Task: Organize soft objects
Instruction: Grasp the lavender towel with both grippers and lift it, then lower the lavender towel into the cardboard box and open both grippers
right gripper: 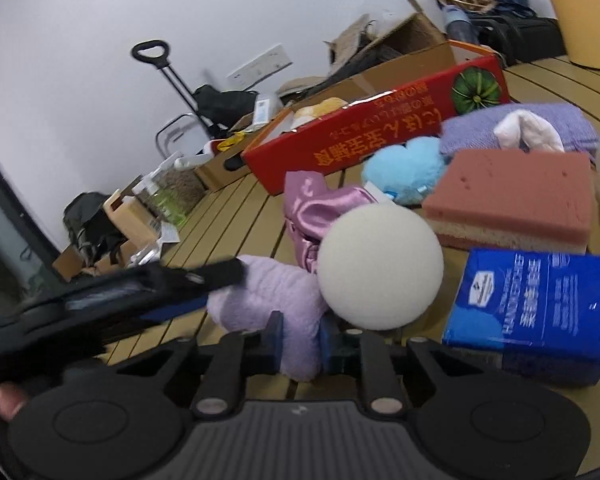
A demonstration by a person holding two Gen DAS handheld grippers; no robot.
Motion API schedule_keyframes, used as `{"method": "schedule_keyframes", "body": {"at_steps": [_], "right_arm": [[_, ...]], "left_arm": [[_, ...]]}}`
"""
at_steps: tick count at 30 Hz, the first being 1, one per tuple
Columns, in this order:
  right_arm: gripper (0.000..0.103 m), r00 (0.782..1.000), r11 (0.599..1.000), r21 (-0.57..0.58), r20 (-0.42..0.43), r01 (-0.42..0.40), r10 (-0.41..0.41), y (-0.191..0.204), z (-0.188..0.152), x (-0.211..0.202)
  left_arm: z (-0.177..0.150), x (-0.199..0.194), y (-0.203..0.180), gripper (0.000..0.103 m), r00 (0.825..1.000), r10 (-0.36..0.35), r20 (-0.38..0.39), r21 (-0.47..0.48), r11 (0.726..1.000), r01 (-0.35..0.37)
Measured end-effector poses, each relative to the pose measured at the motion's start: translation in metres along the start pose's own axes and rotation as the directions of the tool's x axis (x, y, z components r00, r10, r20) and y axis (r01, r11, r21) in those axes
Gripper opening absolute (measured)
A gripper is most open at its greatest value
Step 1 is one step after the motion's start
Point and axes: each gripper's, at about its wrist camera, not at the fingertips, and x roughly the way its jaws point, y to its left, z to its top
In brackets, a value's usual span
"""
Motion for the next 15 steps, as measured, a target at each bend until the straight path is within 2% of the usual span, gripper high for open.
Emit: {"method": "schedule_keyframes", "body": {"at_steps": [4, 7, 11, 13, 15], "right_arm": [[0.015, 0.999, 0.998, -0.049, -0.012, -0.033, 0.033, 0.005, 0.007, -0.012], [0.015, 0.994, 0.99, -0.088, 0.013, -0.106, 0.107, 0.017, 0.029, -0.027], [0.015, 0.98, 0.967, -0.186, 0.073, -0.172, 0.188, 0.034, 0.098, -0.03], [0.015, 0.98, 0.96, -0.22, 0.064, -0.173, 0.191, 0.035, 0.143, -0.01], [0.015, 0.986, 0.964, -0.214, 0.025, -0.158, 0.167, 0.029, 0.188, 0.024]], "left_arm": [[-0.006, -0.02, -0.002, 0.024, 1.0, -0.017, 0.02, -0.053, 0.998, 0.018], [0.008, -0.045, -0.012, 0.023, 0.995, -0.028, 0.098, -0.056, 0.998, 0.033], [0.066, -0.057, -0.026, 0.023, 0.974, -0.059, 0.218, -0.007, 0.998, 0.062], [0.106, -0.038, -0.028, 0.023, 0.972, -0.047, 0.23, 0.003, 0.999, 0.047], [0.144, -0.006, -0.027, 0.023, 0.978, -0.003, 0.207, -0.004, 1.0, 0.004]]}}
